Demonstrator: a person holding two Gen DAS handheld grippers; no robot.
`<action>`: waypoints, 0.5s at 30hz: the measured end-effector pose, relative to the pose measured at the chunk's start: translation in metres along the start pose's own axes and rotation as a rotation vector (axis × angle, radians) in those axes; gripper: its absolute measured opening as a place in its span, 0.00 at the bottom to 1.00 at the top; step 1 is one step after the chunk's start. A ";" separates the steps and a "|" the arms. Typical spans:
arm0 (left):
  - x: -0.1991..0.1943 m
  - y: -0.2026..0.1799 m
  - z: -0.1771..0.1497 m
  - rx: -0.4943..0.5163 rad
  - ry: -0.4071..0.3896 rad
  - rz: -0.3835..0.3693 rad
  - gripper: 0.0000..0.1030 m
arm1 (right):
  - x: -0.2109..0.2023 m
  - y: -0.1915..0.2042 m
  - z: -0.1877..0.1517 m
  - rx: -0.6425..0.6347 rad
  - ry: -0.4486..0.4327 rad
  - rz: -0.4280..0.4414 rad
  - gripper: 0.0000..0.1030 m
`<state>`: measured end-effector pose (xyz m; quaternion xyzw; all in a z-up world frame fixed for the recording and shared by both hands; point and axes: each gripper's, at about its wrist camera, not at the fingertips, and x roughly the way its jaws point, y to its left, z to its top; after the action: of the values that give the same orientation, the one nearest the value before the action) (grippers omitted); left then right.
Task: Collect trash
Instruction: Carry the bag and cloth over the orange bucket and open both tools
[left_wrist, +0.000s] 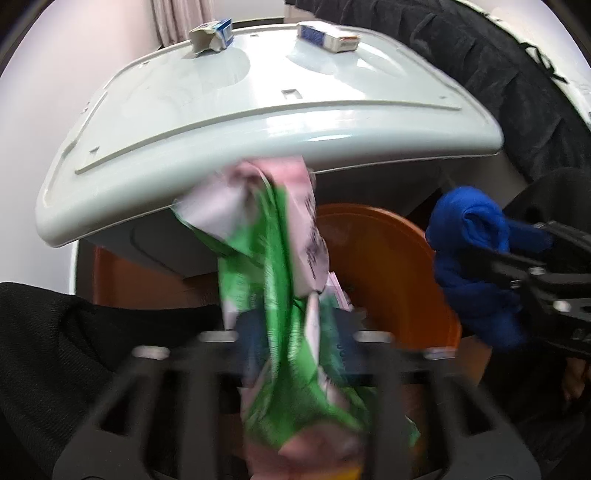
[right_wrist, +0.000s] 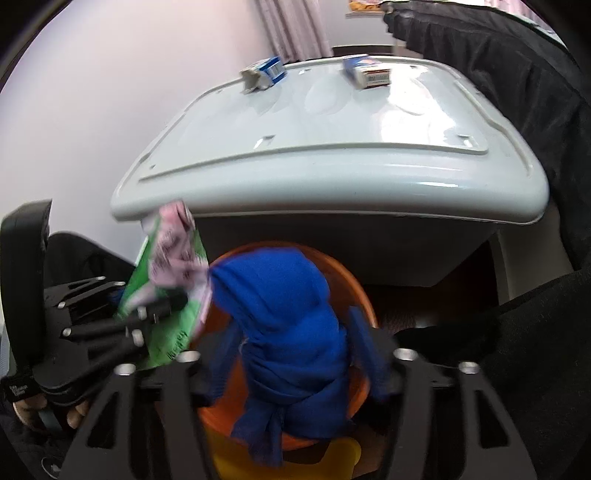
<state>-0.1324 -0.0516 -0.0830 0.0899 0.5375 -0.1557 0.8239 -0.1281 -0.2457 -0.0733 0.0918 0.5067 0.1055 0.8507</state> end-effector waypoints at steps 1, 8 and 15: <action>-0.002 0.002 0.000 -0.010 -0.010 0.003 0.88 | -0.004 -0.003 0.001 0.018 -0.021 -0.010 0.70; -0.010 0.008 0.001 -0.044 -0.043 -0.051 0.88 | -0.021 -0.020 0.005 0.105 -0.106 -0.002 0.72; -0.017 0.007 0.002 -0.038 -0.063 -0.046 0.88 | -0.023 -0.019 0.004 0.093 -0.121 0.001 0.80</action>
<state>-0.1347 -0.0434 -0.0671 0.0572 0.5161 -0.1670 0.8381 -0.1340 -0.2700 -0.0572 0.1377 0.4587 0.0766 0.8745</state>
